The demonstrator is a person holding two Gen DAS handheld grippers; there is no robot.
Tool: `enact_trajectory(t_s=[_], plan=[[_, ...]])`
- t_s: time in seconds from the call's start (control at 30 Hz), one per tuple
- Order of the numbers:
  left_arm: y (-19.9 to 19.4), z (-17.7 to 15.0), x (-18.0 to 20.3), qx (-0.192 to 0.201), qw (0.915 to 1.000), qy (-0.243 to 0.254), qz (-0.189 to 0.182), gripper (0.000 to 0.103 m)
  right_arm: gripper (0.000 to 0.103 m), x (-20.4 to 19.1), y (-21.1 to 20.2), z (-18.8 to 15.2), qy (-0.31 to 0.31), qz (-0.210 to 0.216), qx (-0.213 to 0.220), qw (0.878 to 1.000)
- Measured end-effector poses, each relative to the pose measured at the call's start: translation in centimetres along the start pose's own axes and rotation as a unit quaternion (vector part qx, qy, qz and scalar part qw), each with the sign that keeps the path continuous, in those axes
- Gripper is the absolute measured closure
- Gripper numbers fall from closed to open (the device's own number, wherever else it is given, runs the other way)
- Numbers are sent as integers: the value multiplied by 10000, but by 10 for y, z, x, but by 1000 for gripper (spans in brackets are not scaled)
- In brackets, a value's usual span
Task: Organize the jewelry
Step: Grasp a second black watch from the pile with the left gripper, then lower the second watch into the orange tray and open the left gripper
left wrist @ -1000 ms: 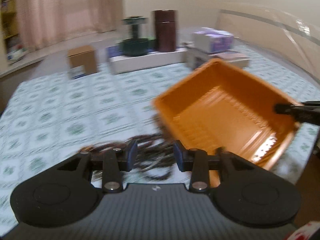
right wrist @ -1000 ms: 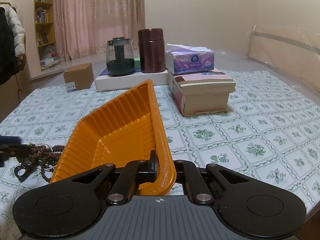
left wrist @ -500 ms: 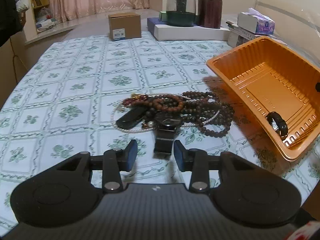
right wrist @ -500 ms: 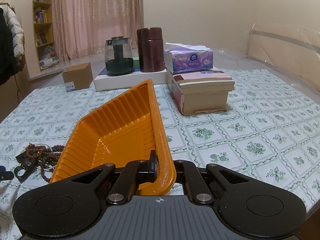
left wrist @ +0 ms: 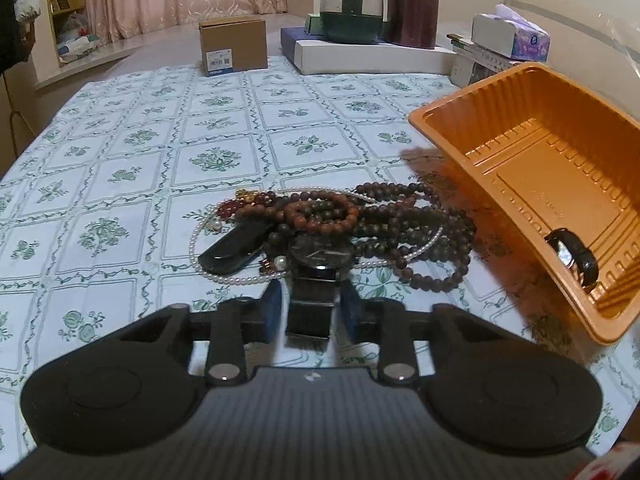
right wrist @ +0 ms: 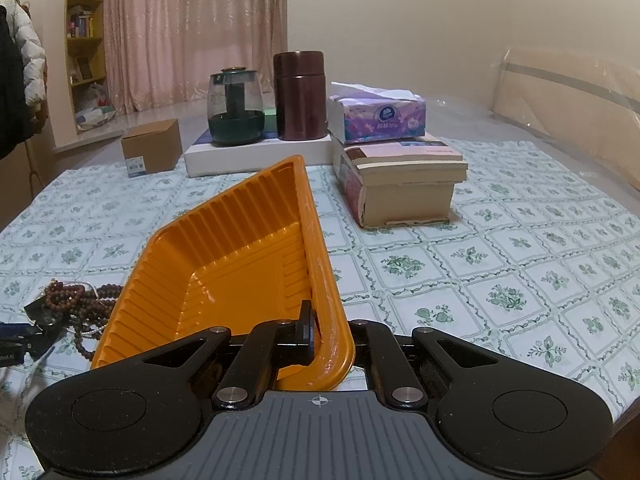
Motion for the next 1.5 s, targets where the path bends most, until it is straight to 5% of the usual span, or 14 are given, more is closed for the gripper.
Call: enact_trajectory(t_s=[0.83, 1.2, 1.5], plan=[[-62, 23, 12, 199, 9997, 58, -97, 84, 97, -4, -3, 1, -20, 28, 21, 10000], [-72, 65, 78, 567, 9941, 363, -848, 84, 97, -5, -4, 1, 7, 45, 22, 10000], [-48, 74, 151, 442, 9835, 646, -1628, 84, 97, -2, -3, 1, 67, 80, 3, 9999]])
Point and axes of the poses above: each gripper's, at about its wrist camera, not at the fingertips, and y roughly the way its jaws point, x to its right, z to its top, the point moved 5 cm from there along y, roughly the way its jaws point, and after that the axes turned 4 degrees about y, right-handed, at the moved point
